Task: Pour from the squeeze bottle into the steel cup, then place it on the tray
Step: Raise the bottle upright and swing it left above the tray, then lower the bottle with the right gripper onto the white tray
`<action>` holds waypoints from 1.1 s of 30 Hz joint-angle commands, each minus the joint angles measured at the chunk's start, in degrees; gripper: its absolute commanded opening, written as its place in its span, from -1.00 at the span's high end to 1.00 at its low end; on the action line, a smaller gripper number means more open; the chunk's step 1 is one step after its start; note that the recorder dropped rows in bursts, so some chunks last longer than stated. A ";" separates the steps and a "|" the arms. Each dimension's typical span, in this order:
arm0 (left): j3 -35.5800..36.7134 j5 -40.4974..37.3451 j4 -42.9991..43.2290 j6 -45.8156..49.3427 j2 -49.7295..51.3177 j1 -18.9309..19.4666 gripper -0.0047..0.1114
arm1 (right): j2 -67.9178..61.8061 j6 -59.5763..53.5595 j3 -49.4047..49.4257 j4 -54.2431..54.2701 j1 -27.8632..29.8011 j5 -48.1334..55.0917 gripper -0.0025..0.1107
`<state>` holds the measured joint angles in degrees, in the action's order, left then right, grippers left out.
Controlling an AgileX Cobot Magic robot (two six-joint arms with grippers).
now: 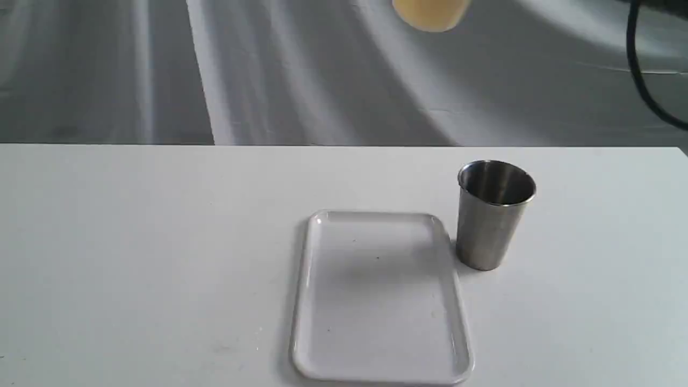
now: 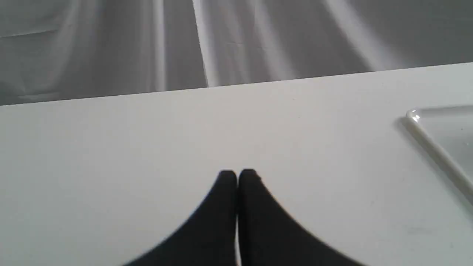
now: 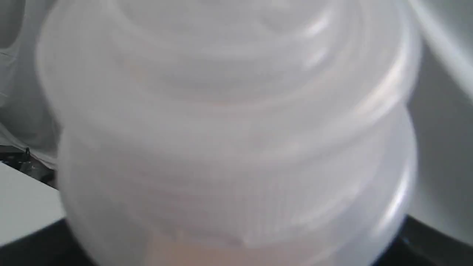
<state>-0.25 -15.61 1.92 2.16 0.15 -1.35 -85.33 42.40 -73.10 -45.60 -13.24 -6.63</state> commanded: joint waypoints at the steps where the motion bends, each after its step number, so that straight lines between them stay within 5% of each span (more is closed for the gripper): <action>1: 0.25 0.39 -0.04 -0.08 -0.15 0.09 0.92 | -0.89 -5.29 -0.72 5.64 -0.85 -2.10 0.81; 9: 0.25 0.39 -0.04 -0.32 -0.15 0.09 0.92 | -2.49 -14.54 -0.72 19.90 -1.62 -2.24 0.81; 33: 0.25 0.39 -0.04 -0.26 -0.15 0.09 0.92 | -3.05 -21.38 11.91 22.24 -3.51 -4.91 0.81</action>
<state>-0.25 -15.61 1.92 2.16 0.15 -1.35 -89.09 22.00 -61.76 -24.05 -16.67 -8.45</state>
